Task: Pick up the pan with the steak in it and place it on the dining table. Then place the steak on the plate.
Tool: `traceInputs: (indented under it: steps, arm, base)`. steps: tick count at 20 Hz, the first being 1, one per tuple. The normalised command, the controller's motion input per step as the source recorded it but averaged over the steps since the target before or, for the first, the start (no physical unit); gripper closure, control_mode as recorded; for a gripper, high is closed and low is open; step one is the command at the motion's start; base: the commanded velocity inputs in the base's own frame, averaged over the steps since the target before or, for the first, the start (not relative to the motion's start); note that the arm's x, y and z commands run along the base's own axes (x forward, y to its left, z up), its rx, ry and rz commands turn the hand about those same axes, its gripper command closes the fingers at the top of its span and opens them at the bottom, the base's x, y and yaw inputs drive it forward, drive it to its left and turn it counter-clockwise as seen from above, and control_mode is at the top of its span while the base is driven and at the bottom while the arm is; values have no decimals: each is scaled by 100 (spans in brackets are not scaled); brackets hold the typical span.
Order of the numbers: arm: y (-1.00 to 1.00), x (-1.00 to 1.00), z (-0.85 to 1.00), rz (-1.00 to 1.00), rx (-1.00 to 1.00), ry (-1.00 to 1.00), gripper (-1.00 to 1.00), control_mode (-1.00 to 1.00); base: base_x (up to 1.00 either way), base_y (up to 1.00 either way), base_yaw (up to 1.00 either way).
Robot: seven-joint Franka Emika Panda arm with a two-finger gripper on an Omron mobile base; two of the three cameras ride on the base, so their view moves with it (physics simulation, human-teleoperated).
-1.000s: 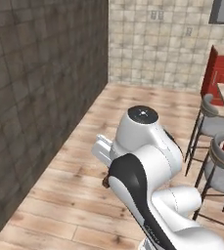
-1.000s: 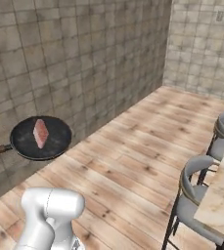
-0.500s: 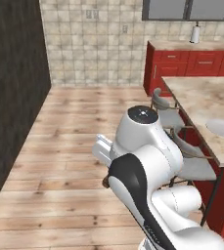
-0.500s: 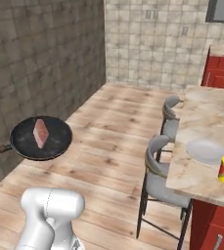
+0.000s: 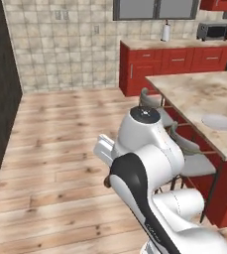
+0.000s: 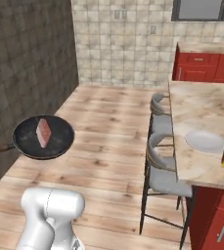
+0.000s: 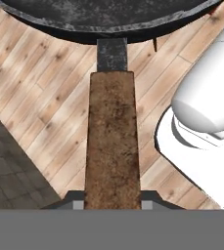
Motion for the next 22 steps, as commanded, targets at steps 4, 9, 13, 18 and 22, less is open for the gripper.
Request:
traceInputs:
  steps: [4,9,13,18,22]
  arm:
    - [0,0,0,0,0,0,100,100]
    - [0,0,0,0,0,0,100,100]
    - [0,0,0,0,0,0,100,100]
    - [0,0,0,0,0,0,100,100]
    - [0,0,0,0,0,0,100,100]
  base:
    - [32,93,-22]
    - [83,66,-23]
    - [100,60,-21]
    - [100,56,-21]
    - [100,54,-20]
